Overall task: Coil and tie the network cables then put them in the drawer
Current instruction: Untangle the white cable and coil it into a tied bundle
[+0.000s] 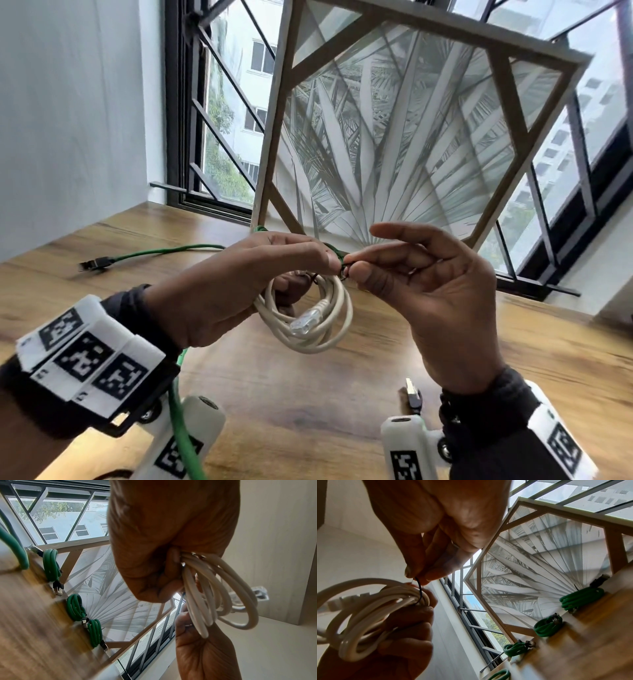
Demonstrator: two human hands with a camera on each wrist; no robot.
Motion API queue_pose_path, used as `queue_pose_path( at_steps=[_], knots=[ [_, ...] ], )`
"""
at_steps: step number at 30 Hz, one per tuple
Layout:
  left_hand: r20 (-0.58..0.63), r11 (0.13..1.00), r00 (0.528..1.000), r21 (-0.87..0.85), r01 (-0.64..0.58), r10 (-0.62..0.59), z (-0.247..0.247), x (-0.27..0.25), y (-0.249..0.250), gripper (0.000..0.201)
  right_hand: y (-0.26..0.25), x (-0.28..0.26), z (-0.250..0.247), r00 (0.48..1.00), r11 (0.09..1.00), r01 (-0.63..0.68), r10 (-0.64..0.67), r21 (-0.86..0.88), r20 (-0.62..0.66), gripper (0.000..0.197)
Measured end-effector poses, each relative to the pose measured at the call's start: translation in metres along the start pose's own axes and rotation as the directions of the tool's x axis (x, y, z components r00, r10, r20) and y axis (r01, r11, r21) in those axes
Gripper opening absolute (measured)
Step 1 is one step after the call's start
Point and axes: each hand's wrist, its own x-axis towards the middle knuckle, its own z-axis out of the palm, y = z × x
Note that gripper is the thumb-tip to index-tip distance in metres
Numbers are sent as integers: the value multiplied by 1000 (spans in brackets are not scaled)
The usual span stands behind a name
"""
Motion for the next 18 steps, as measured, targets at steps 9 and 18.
queue_pose_path(
  at_steps=[9,18],
  knots=[
    [-16,999,999,-24,-31,30,2,0,-1,13,2,0,-3,1000,1000,-25,25,-17,-18,35],
    [-3,994,1000,-104,-13,13,4,-1,3,12,4,0,0,994,992,-80,87,97,-71,35]
  ],
)
